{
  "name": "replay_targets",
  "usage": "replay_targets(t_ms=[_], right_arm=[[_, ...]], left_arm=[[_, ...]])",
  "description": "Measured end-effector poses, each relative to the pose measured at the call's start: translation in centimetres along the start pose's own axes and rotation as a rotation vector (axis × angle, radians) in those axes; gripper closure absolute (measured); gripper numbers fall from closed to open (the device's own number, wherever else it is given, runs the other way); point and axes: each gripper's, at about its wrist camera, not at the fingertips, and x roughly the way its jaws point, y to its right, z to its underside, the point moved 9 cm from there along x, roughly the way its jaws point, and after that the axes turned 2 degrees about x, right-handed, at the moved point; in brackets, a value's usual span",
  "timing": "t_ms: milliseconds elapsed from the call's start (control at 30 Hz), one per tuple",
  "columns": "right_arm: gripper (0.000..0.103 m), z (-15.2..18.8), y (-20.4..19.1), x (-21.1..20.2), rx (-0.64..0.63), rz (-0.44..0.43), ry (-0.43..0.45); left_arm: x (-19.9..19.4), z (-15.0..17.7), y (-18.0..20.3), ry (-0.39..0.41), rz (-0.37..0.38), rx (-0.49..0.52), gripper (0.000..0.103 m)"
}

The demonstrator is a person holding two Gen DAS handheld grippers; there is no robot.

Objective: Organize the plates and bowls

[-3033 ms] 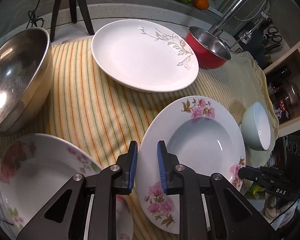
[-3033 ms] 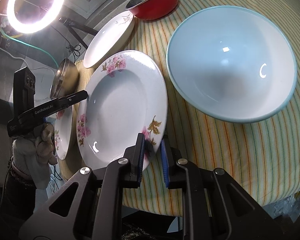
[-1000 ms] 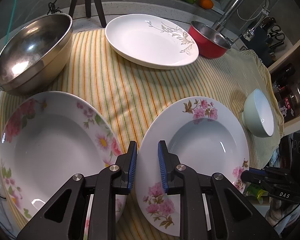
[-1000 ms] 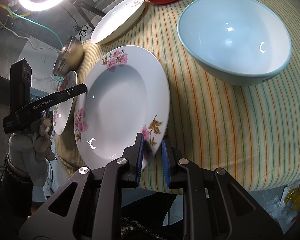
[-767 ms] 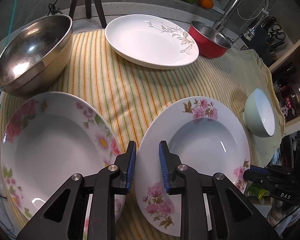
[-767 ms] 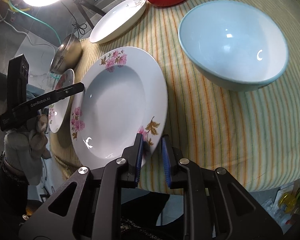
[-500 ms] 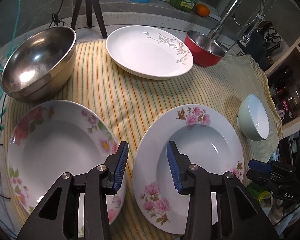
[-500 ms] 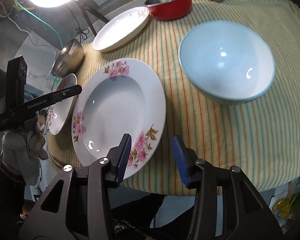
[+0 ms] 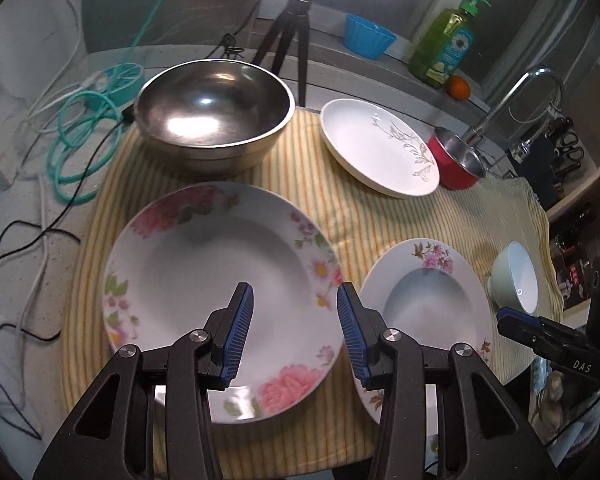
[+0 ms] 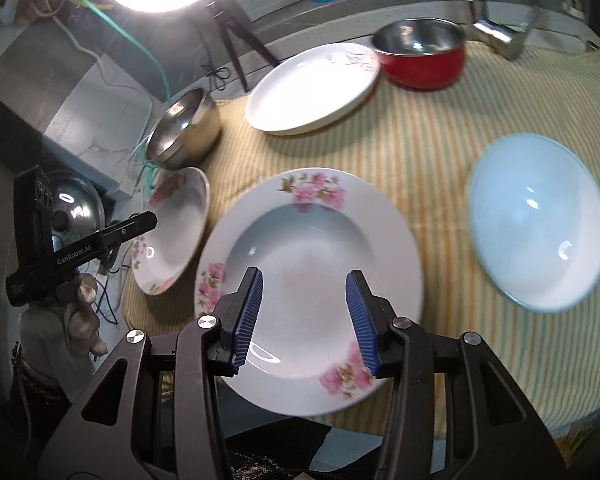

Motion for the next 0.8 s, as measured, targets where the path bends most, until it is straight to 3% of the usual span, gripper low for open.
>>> replay_targets(t_ms=[333,667,800], right_arm=[[0.058,-2.1,-5.1,4.2,-0.081,-0.077,-0.056],[0.058,-3.9,-7.6,8.1,-0.101,-0.1,-0.101],[0.058,-4.4,-8.5,9.6,-0.115,-0.093,-0.116]], left_arm=[[-2.3,1.3,-6.2,0.062,-0.087,-0.133,0.061],[-1.8,2.3,-10.2,0.045,-0.107,-0.219,0.064],[-1.4,2.4,-10.9,0.038,-0.099,-0.236,0.072]])
